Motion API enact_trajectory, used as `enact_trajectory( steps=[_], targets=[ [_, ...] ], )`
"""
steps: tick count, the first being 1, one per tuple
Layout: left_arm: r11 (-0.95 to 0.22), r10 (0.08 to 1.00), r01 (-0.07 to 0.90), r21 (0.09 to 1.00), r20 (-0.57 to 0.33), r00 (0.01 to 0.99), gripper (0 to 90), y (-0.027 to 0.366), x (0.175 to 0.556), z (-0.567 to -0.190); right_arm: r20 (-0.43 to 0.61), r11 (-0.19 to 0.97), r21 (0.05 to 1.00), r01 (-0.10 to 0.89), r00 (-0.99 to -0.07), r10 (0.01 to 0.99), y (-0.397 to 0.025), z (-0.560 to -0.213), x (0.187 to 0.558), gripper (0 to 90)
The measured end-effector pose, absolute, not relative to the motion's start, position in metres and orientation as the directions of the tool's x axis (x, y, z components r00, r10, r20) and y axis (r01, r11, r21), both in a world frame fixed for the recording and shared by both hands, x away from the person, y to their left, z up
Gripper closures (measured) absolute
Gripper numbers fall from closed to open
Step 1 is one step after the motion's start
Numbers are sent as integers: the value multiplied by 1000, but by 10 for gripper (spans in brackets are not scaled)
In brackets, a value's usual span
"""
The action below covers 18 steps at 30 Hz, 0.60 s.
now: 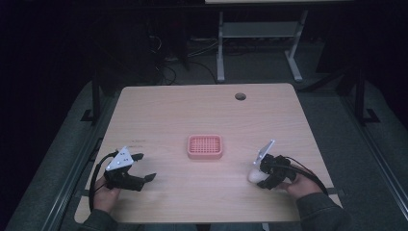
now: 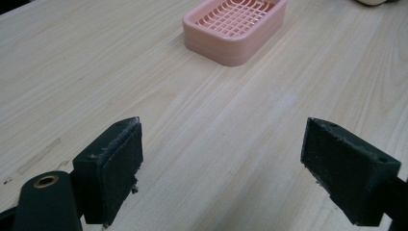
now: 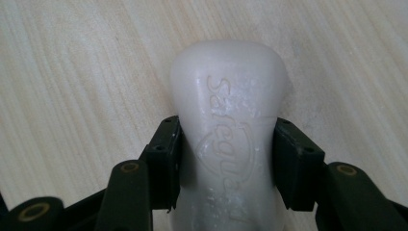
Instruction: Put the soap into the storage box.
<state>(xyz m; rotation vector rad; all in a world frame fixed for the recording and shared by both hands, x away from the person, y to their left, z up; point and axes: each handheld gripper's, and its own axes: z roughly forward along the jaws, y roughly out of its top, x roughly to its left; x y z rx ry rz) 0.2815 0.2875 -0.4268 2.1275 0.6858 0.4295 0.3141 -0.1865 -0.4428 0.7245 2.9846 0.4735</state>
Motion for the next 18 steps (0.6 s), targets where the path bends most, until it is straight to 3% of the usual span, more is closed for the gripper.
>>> enact_trajectory(
  steps=[18],
  targets=[
    [-495, 607, 319, 809, 59, 793, 141, 286, 282, -427, 13, 852, 324, 412, -902, 431, -172, -419, 323, 487]
  ],
)
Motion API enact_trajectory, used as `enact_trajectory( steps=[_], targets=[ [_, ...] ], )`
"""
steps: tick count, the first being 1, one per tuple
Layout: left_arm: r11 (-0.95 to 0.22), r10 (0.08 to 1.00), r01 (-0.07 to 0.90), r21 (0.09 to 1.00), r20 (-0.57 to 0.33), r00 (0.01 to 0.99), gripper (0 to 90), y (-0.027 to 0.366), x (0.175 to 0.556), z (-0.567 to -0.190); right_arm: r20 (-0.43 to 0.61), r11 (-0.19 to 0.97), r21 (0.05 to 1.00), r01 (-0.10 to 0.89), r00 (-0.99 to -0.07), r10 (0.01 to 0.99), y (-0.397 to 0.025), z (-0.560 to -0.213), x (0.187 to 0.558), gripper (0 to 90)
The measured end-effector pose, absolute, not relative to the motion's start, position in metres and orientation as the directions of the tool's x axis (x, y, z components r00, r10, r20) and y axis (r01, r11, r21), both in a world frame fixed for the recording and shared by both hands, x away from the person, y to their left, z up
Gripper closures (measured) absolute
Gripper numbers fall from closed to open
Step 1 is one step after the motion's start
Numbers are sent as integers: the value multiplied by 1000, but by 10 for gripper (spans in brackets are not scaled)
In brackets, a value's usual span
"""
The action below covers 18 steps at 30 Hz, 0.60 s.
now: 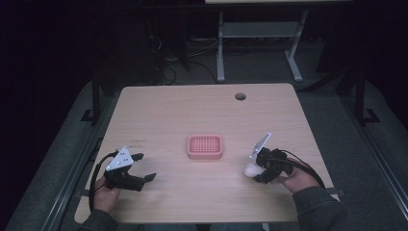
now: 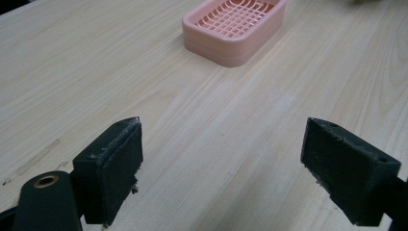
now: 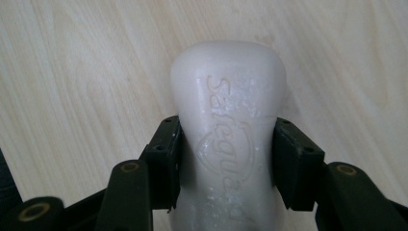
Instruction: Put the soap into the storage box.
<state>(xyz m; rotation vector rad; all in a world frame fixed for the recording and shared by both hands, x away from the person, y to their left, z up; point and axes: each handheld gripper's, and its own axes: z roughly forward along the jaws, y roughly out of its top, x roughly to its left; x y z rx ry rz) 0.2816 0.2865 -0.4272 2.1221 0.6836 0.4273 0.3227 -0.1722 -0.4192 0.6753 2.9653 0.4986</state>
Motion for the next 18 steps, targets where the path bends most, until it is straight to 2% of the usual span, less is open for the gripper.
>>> enact_trajectory(
  steps=[18],
  targets=[
    [-510, 599, 317, 800, 65, 798, 141, 285, 282, -427, 22, 857, 359, 370, -921, 389, -146, -409, 345, 487]
  ],
)
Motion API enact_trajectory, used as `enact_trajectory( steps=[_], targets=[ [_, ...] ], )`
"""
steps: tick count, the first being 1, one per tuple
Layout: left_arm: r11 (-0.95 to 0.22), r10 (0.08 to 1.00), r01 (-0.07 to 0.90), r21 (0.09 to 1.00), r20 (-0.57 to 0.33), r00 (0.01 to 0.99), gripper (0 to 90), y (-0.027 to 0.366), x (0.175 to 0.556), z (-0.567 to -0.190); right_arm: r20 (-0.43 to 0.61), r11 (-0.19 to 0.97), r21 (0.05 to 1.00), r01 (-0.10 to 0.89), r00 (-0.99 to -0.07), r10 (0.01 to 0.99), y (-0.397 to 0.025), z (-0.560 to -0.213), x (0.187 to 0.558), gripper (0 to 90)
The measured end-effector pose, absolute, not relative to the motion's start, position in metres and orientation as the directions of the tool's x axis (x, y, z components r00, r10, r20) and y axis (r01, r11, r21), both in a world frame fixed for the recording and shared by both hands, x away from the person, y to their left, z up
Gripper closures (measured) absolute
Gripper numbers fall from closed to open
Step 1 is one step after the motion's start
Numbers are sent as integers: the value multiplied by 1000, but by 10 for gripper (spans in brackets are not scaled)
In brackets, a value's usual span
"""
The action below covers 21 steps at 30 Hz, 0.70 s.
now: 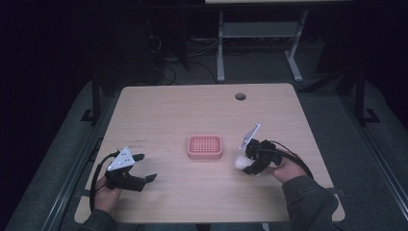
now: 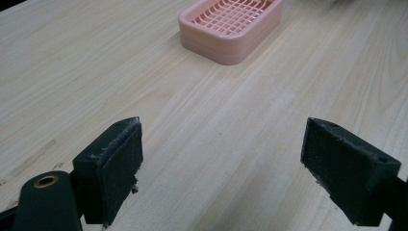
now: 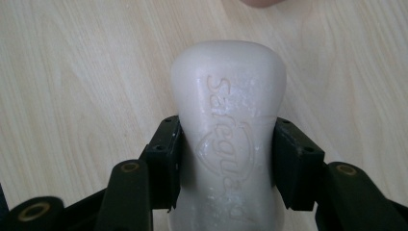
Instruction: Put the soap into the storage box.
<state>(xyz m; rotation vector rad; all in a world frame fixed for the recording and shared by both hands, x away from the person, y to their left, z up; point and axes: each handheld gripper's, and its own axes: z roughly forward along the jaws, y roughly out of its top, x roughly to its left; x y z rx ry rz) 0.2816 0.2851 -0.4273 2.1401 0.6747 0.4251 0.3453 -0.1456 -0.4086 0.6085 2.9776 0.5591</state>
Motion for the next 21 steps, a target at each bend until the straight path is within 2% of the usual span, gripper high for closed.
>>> enact_trajectory(
  steps=[21],
  targets=[
    [-509, 599, 316, 801, 65, 798, 140, 285, 282, -428, 40, 850, 380, 365, -924, 379, -132, -404, 362, 487]
  ],
)
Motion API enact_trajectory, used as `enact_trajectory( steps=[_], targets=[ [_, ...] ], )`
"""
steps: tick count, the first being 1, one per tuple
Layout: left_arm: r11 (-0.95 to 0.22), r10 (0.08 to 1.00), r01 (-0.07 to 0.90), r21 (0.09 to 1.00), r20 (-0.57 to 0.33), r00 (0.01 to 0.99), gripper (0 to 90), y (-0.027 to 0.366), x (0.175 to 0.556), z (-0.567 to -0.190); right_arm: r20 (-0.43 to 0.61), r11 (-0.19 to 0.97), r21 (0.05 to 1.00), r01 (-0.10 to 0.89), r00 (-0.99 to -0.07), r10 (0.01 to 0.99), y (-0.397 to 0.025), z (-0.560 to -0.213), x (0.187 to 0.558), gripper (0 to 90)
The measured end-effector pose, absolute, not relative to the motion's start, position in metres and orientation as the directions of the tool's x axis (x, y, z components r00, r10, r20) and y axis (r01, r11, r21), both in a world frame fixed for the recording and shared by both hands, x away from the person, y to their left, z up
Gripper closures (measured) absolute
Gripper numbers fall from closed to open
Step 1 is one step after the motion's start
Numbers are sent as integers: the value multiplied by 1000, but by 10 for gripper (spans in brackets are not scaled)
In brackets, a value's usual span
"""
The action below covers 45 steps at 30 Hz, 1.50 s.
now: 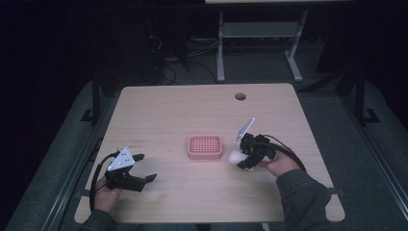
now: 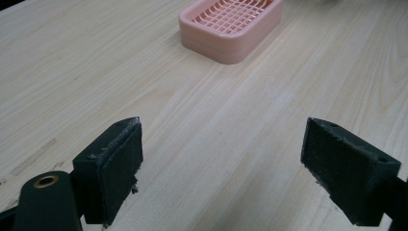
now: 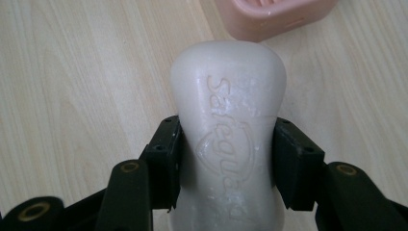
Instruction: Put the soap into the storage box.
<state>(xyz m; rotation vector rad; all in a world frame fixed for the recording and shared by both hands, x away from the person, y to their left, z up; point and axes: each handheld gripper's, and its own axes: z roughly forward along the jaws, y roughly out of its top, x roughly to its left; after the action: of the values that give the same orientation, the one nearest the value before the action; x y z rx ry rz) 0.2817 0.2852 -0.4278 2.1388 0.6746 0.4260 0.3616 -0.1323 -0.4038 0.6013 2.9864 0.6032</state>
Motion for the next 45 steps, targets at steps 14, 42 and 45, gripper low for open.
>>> enact_trajectory(
  steps=[14, 42, 45],
  targets=[
    [-510, 599, 314, 801, 68, 798, 141, 286, 282, -427, 30, 863, 380, 334, -937, 349, -111, -394, 375, 488],
    [-509, 600, 317, 800, 66, 797, 141, 285, 282, -428, 44, 862, 399, 314, -945, 324, -85, -388, 397, 487],
    [-509, 600, 318, 800, 65, 797, 141, 284, 282, -428, 48, 862, 401, 310, -947, 318, -82, -389, 399, 487]
  ],
)
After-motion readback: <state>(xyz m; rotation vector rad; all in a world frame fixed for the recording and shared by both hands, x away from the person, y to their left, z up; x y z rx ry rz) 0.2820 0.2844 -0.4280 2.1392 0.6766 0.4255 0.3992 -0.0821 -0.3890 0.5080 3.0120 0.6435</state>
